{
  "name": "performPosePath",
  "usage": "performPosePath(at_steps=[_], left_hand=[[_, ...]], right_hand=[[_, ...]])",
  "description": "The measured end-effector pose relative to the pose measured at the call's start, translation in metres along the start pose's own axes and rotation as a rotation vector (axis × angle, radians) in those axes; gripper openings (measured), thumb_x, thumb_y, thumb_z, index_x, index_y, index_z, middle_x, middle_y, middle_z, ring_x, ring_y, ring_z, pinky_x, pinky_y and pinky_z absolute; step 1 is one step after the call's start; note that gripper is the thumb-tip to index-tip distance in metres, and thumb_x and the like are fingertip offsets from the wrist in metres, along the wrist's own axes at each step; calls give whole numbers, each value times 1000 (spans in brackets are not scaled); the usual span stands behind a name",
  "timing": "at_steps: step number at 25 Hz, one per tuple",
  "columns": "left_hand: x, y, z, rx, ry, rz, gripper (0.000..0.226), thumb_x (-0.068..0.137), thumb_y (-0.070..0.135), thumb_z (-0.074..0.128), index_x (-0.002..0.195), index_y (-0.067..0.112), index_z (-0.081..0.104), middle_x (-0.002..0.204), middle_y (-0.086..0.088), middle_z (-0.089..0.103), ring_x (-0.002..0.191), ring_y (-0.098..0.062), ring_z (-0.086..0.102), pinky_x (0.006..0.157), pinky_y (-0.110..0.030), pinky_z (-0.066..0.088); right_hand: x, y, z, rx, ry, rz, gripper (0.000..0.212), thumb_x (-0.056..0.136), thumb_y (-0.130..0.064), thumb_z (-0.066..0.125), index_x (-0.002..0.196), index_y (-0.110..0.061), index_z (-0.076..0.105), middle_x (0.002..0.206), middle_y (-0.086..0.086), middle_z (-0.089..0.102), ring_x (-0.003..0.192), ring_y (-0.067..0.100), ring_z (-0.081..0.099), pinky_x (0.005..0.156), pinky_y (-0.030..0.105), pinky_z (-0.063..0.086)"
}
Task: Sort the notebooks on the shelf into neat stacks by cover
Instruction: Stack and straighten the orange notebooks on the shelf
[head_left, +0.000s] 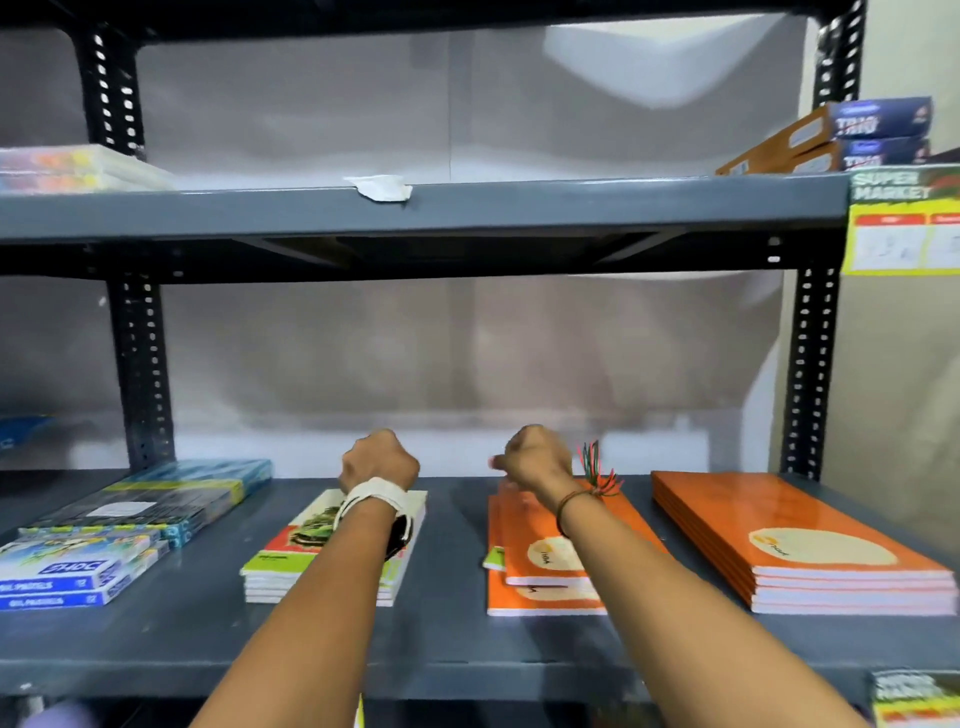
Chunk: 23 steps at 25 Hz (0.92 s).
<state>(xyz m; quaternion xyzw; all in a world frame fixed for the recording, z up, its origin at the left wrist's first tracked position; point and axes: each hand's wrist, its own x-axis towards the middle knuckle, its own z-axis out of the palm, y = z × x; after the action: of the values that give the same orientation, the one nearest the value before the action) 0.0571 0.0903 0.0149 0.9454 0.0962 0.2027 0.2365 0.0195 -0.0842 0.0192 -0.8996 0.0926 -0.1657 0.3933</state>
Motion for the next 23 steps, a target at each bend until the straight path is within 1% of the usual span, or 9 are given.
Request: performPosePath(at_steps=[1, 3, 5, 6, 10, 14, 16, 19, 23], left_hand=[[-4, 19, 9, -33, -39, 24, 28, 79, 18, 63, 106, 11, 68, 113, -15, 68, 108, -37, 62, 86, -36, 52], [-15, 49, 27, -49, -130, 87, 27, 78, 17, 62, 103, 10, 68, 111, -14, 69, 106, -36, 63, 84, -35, 52], [-28, 70, 46, -17, -222, 144, 26, 78, 18, 60, 100, 9, 69, 110, -14, 70, 105, -35, 64, 82, -32, 51], [-34, 76, 55, 0, -249, 163, 26, 78, 18, 59, 99, 8, 70, 110, -14, 70, 105, -35, 65, 82, -32, 51], [-48, 84, 72, 28, -224, 172, 27, 83, 20, 56, 104, 8, 68, 108, -13, 70, 102, -33, 65, 81, -34, 53], [-52, 88, 72, 69, -177, 187, 25, 84, 23, 58, 102, 9, 69, 104, -12, 70, 97, -31, 65, 72, -32, 51], [-51, 86, 73, 66, -198, 183, 25, 83, 24, 59, 100, 9, 69, 101, -12, 70, 95, -30, 65, 74, -32, 53], [-49, 80, 77, 82, -249, 172, 25, 83, 29, 60, 100, 11, 66, 102, -11, 69, 97, -30, 65, 77, -33, 52], [-44, 74, 81, -11, -290, 145, 20, 82, 28, 60, 93, 11, 61, 95, -11, 67, 93, -30, 64, 74, -32, 50]], right_hand=[[4, 11, -18, -21, 36, 12, 30, 77, -24, 73, 55, -10, 58, 79, 17, 74, 87, 28, 73, 56, 20, 46], [1, 35, -50, -146, 99, 45, 16, 79, -22, 72, 84, -6, 71, 102, 17, 74, 99, 31, 70, 72, 26, 52], [-4, 60, -70, -297, 109, 91, 30, 85, -21, 66, 111, -5, 69, 120, 17, 67, 111, 32, 64, 83, 28, 50], [-9, 72, -76, -373, 90, 98, 33, 89, -20, 62, 117, -5, 65, 125, 17, 64, 116, 32, 61, 86, 28, 49], [-15, 101, -73, -528, -26, 136, 31, 97, -25, 51, 120, -7, 61, 125, 11, 64, 114, 28, 63, 81, 28, 48], [-11, 106, -67, -504, -63, 130, 37, 92, -42, 54, 106, -9, 64, 110, 8, 68, 101, 25, 65, 92, 33, 50], [-9, 103, -68, -456, -64, 144, 39, 91, -39, 59, 113, -7, 64, 117, 10, 67, 107, 26, 65, 94, 34, 49], [-5, 102, -74, -367, -31, 183, 44, 93, -25, 63, 129, -3, 54, 133, 13, 59, 121, 27, 58, 93, 29, 48], [11, 111, -79, -193, 66, 236, 39, 89, -15, 62, 126, -5, 55, 131, 16, 59, 118, 31, 59, 91, 31, 49]])
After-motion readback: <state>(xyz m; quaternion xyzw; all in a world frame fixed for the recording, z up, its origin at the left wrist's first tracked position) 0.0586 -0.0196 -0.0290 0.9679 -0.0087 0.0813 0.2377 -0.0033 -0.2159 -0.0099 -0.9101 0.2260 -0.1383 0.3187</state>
